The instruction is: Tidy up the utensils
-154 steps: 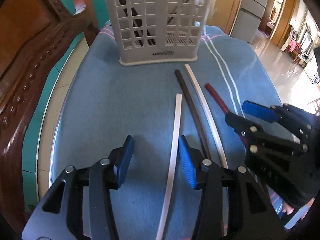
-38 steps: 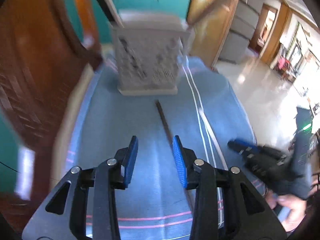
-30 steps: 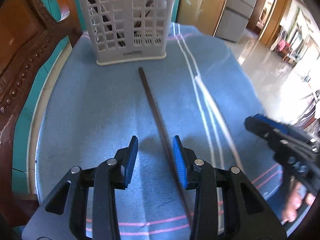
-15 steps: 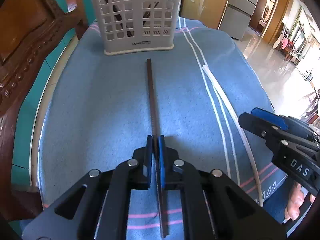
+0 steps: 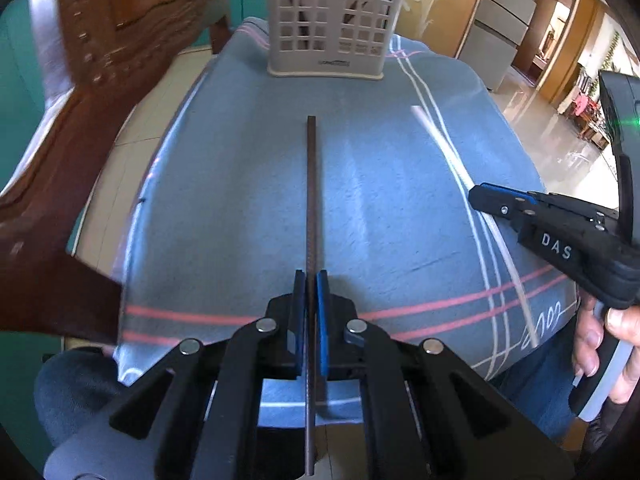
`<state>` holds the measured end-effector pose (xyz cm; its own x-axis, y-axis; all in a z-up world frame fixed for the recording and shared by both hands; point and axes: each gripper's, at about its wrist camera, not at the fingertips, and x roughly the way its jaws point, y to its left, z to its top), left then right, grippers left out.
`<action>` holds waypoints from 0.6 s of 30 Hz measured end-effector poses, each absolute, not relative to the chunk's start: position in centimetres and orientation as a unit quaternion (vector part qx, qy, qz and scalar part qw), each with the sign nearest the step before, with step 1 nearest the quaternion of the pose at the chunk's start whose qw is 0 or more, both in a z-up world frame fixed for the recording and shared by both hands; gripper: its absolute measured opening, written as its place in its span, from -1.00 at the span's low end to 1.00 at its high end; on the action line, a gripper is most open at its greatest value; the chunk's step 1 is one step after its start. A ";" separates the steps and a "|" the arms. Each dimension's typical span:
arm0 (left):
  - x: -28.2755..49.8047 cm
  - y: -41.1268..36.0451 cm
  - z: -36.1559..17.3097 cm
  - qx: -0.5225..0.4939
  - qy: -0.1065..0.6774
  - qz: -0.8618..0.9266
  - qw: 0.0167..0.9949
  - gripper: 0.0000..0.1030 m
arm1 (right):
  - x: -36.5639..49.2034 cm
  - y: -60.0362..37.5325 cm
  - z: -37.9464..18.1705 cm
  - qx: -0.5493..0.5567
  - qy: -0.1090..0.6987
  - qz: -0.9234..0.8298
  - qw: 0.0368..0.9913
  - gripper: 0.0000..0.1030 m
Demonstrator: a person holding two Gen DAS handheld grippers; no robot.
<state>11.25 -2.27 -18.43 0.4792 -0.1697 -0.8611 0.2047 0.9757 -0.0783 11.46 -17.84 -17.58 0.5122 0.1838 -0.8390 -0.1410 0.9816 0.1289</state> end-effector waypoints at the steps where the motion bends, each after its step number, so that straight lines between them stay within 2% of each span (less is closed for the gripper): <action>1: 11.3 -2.2 -18.4 0.017 0.499 -0.106 0.860 -0.88 | 11.4 -17.6 -17.5 0.018 0.485 0.094 0.869 -0.88; 9: 12.1 -2.3 -18.3 0.023 0.502 -0.096 0.859 -0.88 | 10.7 -19.2 -17.4 0.002 0.491 0.088 0.867 -0.84; 14: 12.2 -2.4 -18.4 0.017 0.506 -0.093 0.858 -0.88 | 10.2 -20.0 -17.2 0.000 0.482 0.093 0.871 -0.46; 18: 12.5 -2.8 -18.4 0.029 0.504 -0.090 0.858 -0.85 | 10.1 -20.1 -17.2 -0.001 0.483 0.102 0.870 -0.29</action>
